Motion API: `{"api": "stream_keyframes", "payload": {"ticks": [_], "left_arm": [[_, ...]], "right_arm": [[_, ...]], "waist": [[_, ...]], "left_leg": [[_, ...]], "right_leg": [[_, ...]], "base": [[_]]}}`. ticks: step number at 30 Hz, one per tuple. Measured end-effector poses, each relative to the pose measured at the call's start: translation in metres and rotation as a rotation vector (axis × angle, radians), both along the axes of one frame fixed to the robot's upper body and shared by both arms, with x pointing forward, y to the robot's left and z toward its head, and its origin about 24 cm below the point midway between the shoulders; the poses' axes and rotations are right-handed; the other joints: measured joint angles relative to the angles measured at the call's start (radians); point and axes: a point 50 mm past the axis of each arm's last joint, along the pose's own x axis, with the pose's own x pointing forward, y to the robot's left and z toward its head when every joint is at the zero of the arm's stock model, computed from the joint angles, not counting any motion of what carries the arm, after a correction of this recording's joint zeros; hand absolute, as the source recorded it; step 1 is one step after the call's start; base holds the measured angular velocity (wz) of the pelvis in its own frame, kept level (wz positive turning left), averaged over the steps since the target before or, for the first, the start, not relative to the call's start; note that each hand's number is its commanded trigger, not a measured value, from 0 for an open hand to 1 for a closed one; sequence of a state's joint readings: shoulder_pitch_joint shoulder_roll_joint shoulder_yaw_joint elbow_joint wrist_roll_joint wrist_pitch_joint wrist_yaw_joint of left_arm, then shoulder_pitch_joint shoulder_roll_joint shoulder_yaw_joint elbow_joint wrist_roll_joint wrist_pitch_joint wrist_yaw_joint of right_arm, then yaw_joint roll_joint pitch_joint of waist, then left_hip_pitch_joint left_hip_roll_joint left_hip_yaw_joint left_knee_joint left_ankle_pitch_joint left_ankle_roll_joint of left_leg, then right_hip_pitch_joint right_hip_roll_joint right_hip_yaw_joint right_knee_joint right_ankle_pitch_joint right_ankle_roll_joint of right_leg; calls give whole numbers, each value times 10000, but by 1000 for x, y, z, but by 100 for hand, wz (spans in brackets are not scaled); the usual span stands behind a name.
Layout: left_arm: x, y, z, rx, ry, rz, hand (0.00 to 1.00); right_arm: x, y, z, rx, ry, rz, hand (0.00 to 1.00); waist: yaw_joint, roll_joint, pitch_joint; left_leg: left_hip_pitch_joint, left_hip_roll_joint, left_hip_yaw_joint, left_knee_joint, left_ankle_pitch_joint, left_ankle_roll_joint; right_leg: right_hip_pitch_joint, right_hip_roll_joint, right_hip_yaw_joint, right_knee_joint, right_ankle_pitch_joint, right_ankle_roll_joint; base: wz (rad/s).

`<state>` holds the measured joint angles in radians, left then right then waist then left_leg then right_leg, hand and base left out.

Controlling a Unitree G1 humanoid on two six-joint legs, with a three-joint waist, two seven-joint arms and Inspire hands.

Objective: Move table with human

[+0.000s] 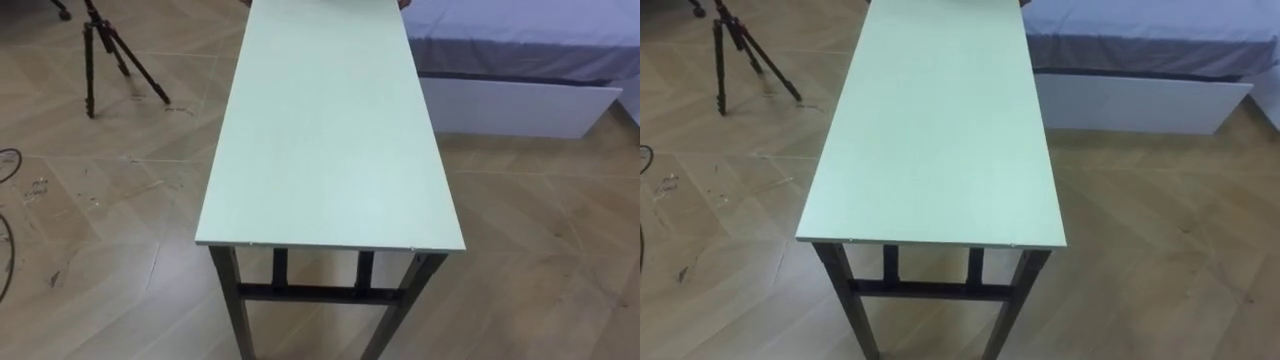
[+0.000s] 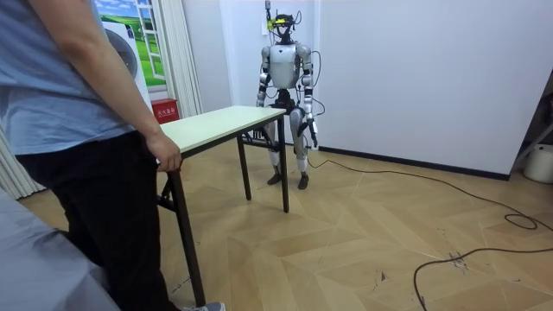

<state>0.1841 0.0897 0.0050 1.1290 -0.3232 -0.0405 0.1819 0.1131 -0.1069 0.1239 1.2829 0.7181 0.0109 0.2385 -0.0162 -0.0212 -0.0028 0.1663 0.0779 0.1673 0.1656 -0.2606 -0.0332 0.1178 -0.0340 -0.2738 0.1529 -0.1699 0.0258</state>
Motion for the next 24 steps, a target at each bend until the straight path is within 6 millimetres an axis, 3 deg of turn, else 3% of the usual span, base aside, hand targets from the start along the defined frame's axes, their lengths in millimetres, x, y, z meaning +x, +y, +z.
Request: {"api": "stream_keyframes", "payload": {"ticks": [10,12,18,24], "left_arm": [[2,-8,-2,-2068,-553,1062,0],[10,-9,0,-2465,-863,1087,0],[38,-22,9,-3990,-2477,1797,0],[58,-42,26,-5849,-4140,2252,0]], "right_arm": [[5,-8,3,91,-297,-626,0],[20,-9,7,243,-990,-813,0],[60,4,30,1622,-3814,-1214,0],[71,17,48,2894,-5201,-1740,0]], "waist": [[-24,201,29],[-33,240,80],[-59,308,74],[-98,319,58]], "left_leg": [[-150,8,77,40,0,0],[-203,7,86,57,1,1],[-349,-12,106,142,1,3],[-528,-5,128,189,1,2]], "right_leg": [[-173,-16,22,71,12,-2],[-292,-34,28,170,15,-7],[-378,-61,20,186,21,-12],[-541,-62,-3,200,21,-11]], "base": [[0],[-4],[1],[0]]}}
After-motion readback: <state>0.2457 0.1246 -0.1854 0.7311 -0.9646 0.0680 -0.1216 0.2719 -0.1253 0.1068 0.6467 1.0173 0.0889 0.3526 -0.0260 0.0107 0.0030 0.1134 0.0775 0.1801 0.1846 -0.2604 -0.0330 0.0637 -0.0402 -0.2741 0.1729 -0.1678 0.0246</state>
